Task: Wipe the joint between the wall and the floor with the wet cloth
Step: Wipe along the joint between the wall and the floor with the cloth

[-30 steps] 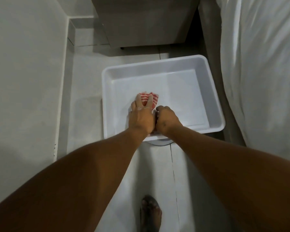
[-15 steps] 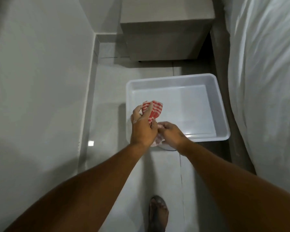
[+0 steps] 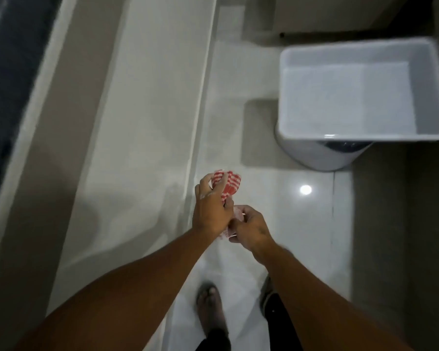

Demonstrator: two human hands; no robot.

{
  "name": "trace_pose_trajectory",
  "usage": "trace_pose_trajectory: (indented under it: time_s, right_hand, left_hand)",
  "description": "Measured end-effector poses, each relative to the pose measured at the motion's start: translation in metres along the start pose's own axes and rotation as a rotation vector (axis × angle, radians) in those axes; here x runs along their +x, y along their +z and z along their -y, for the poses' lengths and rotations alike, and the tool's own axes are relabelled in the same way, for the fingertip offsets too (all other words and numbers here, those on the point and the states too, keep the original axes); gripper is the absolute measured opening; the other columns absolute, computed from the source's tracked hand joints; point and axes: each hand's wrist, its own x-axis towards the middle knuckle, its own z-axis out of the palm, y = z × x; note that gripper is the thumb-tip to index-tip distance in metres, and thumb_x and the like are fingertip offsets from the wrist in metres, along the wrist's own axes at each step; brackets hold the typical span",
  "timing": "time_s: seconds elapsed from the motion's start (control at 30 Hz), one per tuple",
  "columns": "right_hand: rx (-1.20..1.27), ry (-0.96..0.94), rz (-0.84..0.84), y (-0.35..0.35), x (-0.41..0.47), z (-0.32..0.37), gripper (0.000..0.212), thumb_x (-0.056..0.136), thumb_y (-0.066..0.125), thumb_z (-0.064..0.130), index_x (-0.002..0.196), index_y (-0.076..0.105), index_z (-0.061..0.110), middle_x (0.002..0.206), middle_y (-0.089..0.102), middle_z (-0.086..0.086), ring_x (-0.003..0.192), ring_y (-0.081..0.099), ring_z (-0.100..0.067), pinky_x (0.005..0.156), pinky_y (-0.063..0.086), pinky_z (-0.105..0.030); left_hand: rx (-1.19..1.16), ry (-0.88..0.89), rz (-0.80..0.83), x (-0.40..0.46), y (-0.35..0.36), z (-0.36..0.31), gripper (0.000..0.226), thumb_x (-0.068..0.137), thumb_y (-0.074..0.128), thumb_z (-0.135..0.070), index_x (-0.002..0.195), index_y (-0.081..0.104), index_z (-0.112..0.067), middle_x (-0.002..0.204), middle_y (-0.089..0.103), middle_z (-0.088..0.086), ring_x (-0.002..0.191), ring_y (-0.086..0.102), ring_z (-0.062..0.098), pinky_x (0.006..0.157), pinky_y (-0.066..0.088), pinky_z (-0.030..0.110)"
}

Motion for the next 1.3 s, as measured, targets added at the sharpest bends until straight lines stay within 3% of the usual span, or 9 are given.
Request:
trace_pose_trajectory:
  time_s: [0.17,0.3,0.37,0.43,0.6,0.73,0.93,1.13,1.3]
  right_hand:
    - [-0.087,0.095,0.025,0.055,0.052,-0.118,0.015,0.096,0.056,0.015,0.109,0.064,0.018,0.097,0.075,-0.013,0.086,0.074,-0.030,0.069,0.061,-0.032]
    - [-0.142,0.097,0.058,0.084,0.096,-0.195,0.014,0.093,0.063,0.016,0.105,0.068,0.018,0.093,0.077,-0.008,0.080,0.075,-0.021,0.065,0.057,-0.023]
    - [-0.141,0.098,0.069,0.094,0.116,-0.226,0.013,0.091,0.064,0.012,0.102,0.069,0.017,0.093,0.077,-0.010,0.083,0.075,-0.025,0.065,0.056,-0.024]
    - [-0.160,0.083,0.060,0.103,0.137,-0.248,0.014,0.090,0.063,0.007,0.099,0.068,0.016,0.093,0.076,-0.012,0.086,0.074,-0.028,0.069,0.058,-0.029]
    - [-0.181,0.015,-0.035,0.121,0.183,-0.257,0.015,0.093,0.056,0.005,0.093,0.065,0.017,0.086,0.075,-0.010,0.081,0.075,-0.025,0.078,0.062,-0.041]
    - [-0.322,-0.099,-0.037,0.132,0.218,-0.245,0.013,0.097,0.051,0.012,0.096,0.062,0.018,0.084,0.068,0.000,0.085,0.070,-0.022,0.075,0.059,-0.032]
    - [-0.913,-0.454,-0.199,0.074,0.253,-0.252,0.044,0.095,0.054,0.029,0.132,0.055,0.005,0.137,0.056,-0.019,0.129,0.051,-0.035,0.108,0.038,-0.037]
    - [-1.258,-0.623,-0.233,-0.009,0.314,-0.237,0.082,0.093,0.046,0.057,0.151,0.032,0.000,0.163,0.024,-0.025,0.153,0.018,-0.041,0.126,0.014,-0.052]
    - [-1.361,-0.755,-0.285,-0.013,0.344,-0.235,0.085,0.095,0.035,0.063,0.157,0.021,0.007,0.167,0.012,-0.022,0.156,0.004,-0.037,0.125,-0.009,-0.045]
  left_hand:
    - [0.063,-0.038,0.057,-0.049,0.069,0.121,0.061,0.095,0.065,-0.022,0.151,0.041,-0.025,0.156,0.035,0.008,0.142,0.033,0.030,0.115,0.043,0.043]
    - [0.114,-0.033,0.031,-0.065,0.125,0.192,0.061,0.092,0.068,-0.015,0.148,0.045,-0.023,0.154,0.037,0.010,0.141,0.033,0.029,0.115,0.040,0.038]
    - [0.084,-0.069,0.024,-0.063,0.149,0.218,0.049,0.096,0.061,-0.020,0.144,0.051,-0.025,0.151,0.041,0.006,0.135,0.032,0.005,0.113,0.031,0.013]
    - [0.008,-0.135,-0.008,-0.055,0.164,0.234,0.036,0.101,0.051,-0.028,0.137,0.053,-0.027,0.143,0.047,0.000,0.113,0.033,-0.022,0.094,0.023,-0.008]
    - [-0.028,-0.238,-0.192,-0.019,0.192,0.241,0.049,0.101,0.051,-0.047,0.145,0.040,-0.027,0.144,0.044,0.001,0.131,0.040,0.018,0.113,0.035,0.034]
    - [0.254,-0.090,-0.127,0.016,0.206,0.271,0.048,0.100,0.049,-0.020,0.148,0.041,-0.018,0.155,0.038,0.012,0.143,0.031,0.032,0.120,0.029,0.053]
    - [0.555,0.302,-0.026,0.014,0.246,0.287,0.066,0.099,0.045,-0.038,0.154,0.029,-0.005,0.164,0.022,0.020,0.153,0.019,0.037,0.125,0.009,0.050]
    - [0.612,0.321,0.012,0.007,0.256,0.321,0.078,0.096,0.046,-0.048,0.154,0.025,-0.002,0.164,0.023,0.020,0.153,0.017,0.037,0.126,0.015,0.054]
    - [0.513,0.219,-0.088,0.019,0.264,0.327,0.079,0.096,0.046,-0.054,0.151,0.032,0.002,0.159,0.033,0.023,0.151,0.024,0.038,0.126,0.018,0.052]
